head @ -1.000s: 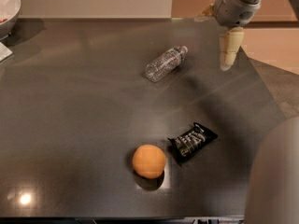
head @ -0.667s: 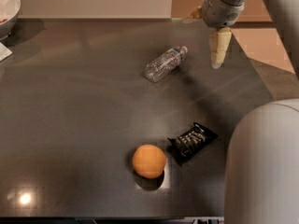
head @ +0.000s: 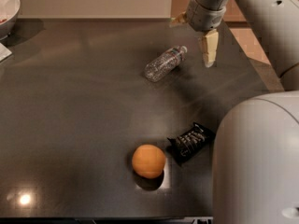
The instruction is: Place water bottle upright
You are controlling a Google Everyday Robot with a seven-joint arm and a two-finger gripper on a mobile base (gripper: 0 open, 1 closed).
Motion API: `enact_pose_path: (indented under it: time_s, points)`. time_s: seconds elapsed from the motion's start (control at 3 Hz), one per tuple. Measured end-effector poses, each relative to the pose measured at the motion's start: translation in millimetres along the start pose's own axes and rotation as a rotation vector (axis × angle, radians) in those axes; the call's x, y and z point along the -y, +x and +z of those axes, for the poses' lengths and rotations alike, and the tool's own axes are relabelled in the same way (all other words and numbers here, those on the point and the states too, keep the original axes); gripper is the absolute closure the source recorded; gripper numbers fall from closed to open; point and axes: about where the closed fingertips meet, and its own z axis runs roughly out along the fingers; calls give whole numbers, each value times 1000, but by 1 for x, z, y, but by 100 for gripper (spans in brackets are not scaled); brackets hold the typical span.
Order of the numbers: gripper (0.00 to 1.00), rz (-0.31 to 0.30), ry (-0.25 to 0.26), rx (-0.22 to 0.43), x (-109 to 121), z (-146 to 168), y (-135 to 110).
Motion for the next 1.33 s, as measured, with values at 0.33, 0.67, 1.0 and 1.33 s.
enact_pose_path:
  time_s: [0.33,0.67,1.0,1.33]
  points:
    - [0,-84,-44,-23,5,13,-7]
    - [0,-134,-91,-28,11,26,-14]
    - [0,-172,-127,-30,17,37,-19]
    - [0,-192,-142,-32,22,44,-22]
